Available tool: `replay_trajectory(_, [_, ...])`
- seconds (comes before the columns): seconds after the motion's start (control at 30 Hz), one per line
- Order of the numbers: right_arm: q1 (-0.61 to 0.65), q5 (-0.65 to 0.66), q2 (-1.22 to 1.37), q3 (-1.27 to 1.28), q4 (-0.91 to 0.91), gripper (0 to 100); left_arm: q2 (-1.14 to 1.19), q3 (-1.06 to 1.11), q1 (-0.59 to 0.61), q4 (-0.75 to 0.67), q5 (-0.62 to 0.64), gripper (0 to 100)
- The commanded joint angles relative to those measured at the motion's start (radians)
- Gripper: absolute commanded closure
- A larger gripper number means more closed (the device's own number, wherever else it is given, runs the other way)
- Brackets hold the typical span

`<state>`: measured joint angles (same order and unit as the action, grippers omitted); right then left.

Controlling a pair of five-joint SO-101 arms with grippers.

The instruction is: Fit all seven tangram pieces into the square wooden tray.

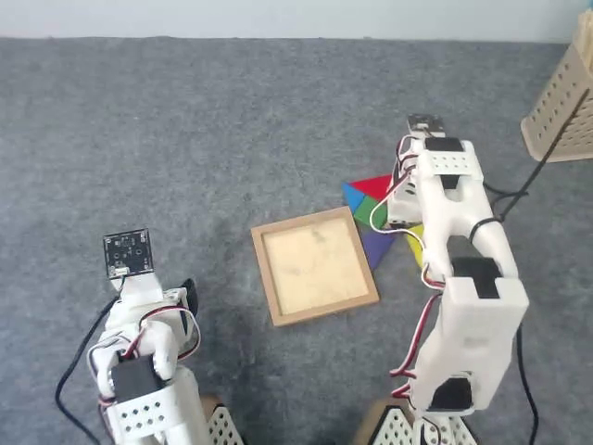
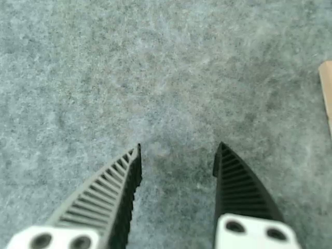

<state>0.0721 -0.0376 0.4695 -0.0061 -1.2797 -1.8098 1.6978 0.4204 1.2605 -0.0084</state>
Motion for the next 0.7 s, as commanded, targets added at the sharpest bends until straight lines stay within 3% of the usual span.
replay_trajectory(0.0, [-0.019, -0.005, 0.045, -0.029, -0.045, 72.0, -0.015, -0.013, -0.002, 0.005, -0.005, 78])
replay_trajectory(0.17, [-0.025, 0.020, 0.087, -0.025, -0.054, 73.2, -0.015, -0.013, -0.002, 0.005, -0.005, 78])
replay_trajectory(0.67, [-0.059, 0.017, 0.084, -0.015, -0.065, 98.0, -0.015, -0.013, -0.002, 0.005, -0.005, 78])
